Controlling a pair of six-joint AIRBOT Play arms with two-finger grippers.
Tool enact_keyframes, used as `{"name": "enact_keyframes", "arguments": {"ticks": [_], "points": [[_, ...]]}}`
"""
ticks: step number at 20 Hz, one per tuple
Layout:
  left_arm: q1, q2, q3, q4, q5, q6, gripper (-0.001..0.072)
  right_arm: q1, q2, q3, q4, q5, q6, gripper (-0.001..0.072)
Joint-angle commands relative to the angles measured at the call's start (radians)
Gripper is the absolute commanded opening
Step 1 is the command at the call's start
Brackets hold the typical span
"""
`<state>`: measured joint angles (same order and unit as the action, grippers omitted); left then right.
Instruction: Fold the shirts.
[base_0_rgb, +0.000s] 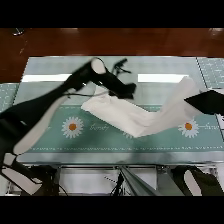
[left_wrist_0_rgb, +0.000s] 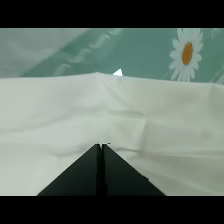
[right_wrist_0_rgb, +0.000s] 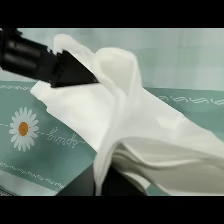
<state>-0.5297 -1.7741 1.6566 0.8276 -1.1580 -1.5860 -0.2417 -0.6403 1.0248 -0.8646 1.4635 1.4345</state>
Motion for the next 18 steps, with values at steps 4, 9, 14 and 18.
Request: {"name": "enact_keyframes", "arguments": {"ticks": [4, 9, 14, 18], "points": [[0.346, 0.405, -0.133, 0.291, -0.084, 0.003, 0.0023, 0.378, -0.193, 0.012, 0.022, -0.26, 0.048, 0.0025], [0.45, 0.906, -0.579, 0.336, 0.077, 0.003, 0.0023, 0.675, -0.582, 0.205, 0.022, -0.412, 0.048, 0.0025], [0.448, 1.254, -0.945, 0.324, 0.13, -0.087, 0.0023, 0.772, -0.959, 0.501, 0.022, -0.425, 0.047, 0.0025], [0.448, 1.307, -1.034, 0.295, 0.129, -0.088, 0.0023, 0.776, -1.103, 0.614, 0.049, -0.385, 0.055, 0.0025]]}}
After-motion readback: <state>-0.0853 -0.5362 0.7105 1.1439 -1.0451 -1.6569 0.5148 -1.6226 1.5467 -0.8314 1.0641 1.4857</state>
